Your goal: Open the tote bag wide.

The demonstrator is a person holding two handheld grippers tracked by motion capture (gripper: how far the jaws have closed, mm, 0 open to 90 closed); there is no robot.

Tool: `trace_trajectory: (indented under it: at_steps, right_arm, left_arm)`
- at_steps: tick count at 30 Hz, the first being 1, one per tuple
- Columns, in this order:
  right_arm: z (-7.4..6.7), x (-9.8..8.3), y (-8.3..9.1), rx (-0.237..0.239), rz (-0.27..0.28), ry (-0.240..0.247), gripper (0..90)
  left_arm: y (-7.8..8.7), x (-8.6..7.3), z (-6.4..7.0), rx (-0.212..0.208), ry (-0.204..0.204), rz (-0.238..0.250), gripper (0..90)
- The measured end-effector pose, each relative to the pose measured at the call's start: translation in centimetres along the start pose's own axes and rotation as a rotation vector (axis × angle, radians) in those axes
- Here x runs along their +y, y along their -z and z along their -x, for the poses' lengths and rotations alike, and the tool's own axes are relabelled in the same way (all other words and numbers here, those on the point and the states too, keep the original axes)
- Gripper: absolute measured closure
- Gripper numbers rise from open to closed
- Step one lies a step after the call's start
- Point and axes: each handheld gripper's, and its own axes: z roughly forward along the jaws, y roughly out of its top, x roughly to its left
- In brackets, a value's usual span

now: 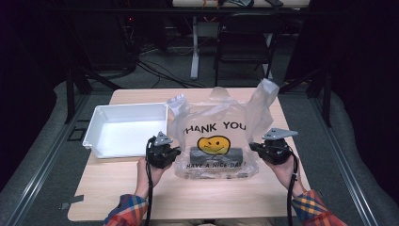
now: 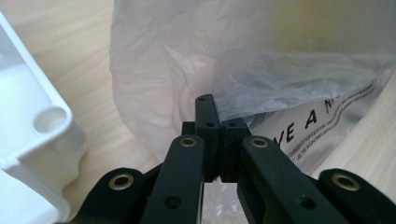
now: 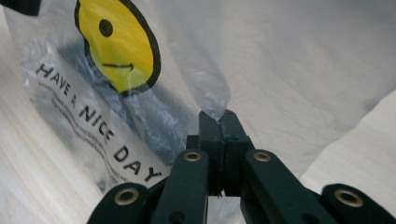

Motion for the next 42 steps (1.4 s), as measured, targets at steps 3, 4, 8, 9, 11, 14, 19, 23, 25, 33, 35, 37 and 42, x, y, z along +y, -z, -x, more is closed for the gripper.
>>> trace_trajectory:
  at_steps: [3,4,8,9,11,14,19,23,25,33,35,37,42]
  right_arm:
    - [0.1,-0.4,-0.7,-0.008,-0.026,0.008,90.0]
    - [0.2,-0.7,-1.2,-0.001,-0.085,0.024,90.0]
    - [0.0,-1.3,-2.1,0.022,-0.099,0.007,90.0]
    - [0.1,-1.6,-2.4,0.028,-0.119,0.003,90.0]
    - [0.1,-1.8,-2.5,0.031,-0.123,-0.002,90.0]
    - [0.0,-2.4,-2.5,0.052,-0.159,-0.001,90.0]
    - [-0.1,-3.0,-2.7,0.068,-0.198,-0.001,90.0]
    - [0.1,-3.1,-3.0,0.059,-0.214,-0.005,90.0]
    - [0.3,-3.3,-3.5,0.069,-0.233,-0.012,90.0]
    - [0.4,-3.7,-4.6,0.062,-0.320,0.015,89.9]
    - [0.5,-3.7,-4.6,0.056,-0.326,0.022,89.5]
    - [0.5,-3.6,-4.6,0.035,-0.342,0.016,84.7]
    - [1.7,-3.3,-2.5,0.065,-0.323,-0.020,59.7]
  left_arm:
    - [-0.4,-0.3,-0.3,-0.013,-0.009,-0.043,89.8]
    - [-0.9,-0.6,-0.2,-0.010,0.003,-0.051,89.8]
    - [-1.0,-0.8,-0.3,-0.022,0.003,-0.080,89.9]
    - [-1.1,-1.0,-0.4,-0.033,0.019,-0.084,89.9]
    - [-1.0,-1.1,-0.5,-0.054,0.025,-0.100,89.9]
    - [-1.0,-1.4,-0.7,-0.080,0.021,-0.134,90.0]
    - [-1.5,-2.0,-0.5,-0.086,0.011,-0.194,90.0]
    - [-1.9,-2.2,-0.6,-0.064,0.000,-0.238,90.0]
    - [-2.3,-2.3,-0.7,-0.074,-0.002,-0.263,90.0]
    - [-2.9,-2.3,-0.3,-0.042,-0.030,-0.314,90.0]
    - [-2.9,-2.3,-0.3,-0.041,-0.036,-0.314,90.0]
    - [-2.9,-2.3,-0.4,-0.041,-0.029,-0.310,90.0]
    - [-2.7,-2.3,-0.5,-0.036,-0.024,-0.303,89.9]
